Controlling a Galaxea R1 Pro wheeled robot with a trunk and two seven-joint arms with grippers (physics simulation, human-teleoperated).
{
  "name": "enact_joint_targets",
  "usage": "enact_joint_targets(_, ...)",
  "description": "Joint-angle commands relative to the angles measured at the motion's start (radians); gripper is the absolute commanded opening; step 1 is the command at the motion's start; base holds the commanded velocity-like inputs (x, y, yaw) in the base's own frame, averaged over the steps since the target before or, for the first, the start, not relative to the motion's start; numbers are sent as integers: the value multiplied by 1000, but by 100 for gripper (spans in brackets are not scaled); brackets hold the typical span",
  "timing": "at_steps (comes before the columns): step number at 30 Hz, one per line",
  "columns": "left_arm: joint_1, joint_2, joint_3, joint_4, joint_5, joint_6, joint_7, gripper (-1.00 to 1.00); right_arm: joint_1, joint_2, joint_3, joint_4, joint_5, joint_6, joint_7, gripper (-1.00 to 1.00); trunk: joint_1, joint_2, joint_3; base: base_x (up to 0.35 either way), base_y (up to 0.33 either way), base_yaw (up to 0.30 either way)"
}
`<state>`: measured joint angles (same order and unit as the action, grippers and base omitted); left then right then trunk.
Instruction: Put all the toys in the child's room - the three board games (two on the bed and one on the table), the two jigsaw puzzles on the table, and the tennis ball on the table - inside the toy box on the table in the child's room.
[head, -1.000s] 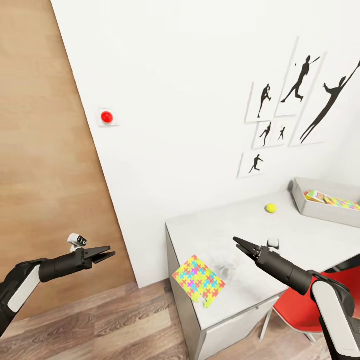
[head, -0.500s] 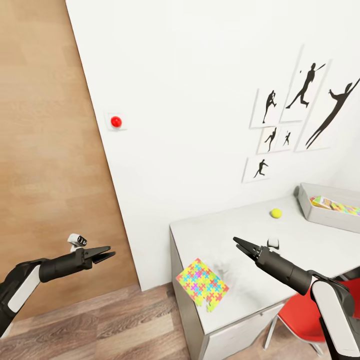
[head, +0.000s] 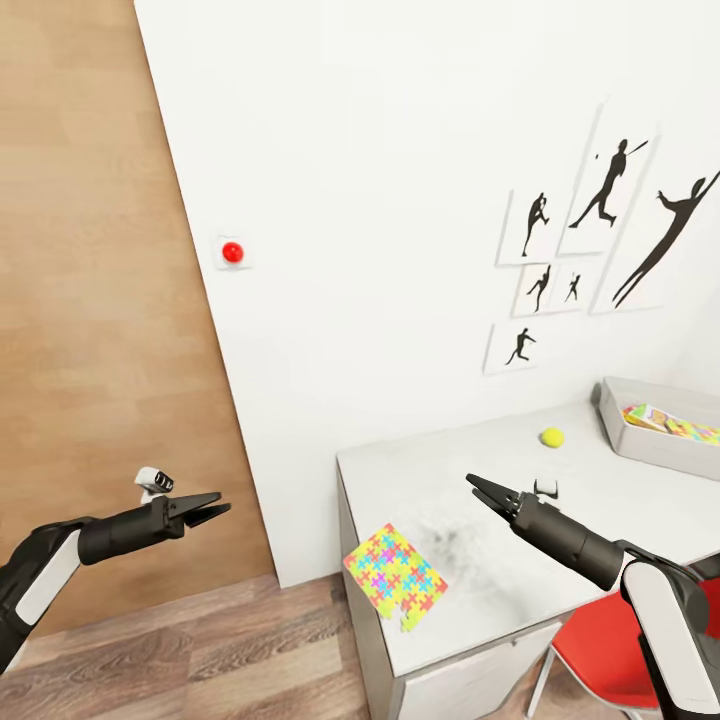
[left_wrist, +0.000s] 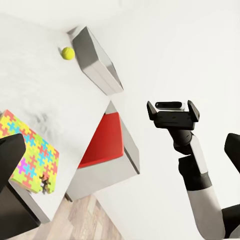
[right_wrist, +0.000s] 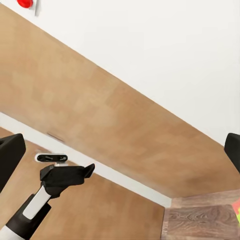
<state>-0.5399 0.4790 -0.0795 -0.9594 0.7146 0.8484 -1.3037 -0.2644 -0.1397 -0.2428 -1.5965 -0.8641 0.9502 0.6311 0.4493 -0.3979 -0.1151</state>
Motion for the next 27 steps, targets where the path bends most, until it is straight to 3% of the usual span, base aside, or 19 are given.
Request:
enact_joint_targets(1,-1,1,-3,0,6,9,-1,100,-1,0,-1,0,2,5,4,100,1,-2,-1,0,-5,64)
enact_joint_targets(10,1,3,-4,1,12,9,-9,100,-1,0,-2,1,2,5,8,100,1,-2,14,0,-1,66)
enact_joint_targets(18,4,-51,-6,-2,6,12,-6,100,-1,11,-6,5,2,-14,9,100,1,-2,26,0,0,95)
enact_joint_targets(27,5,-60,-5,-1,6,12,-2,100,-1,17,-8,6,2,-20,8,100,1,-2,38,0,0,81)
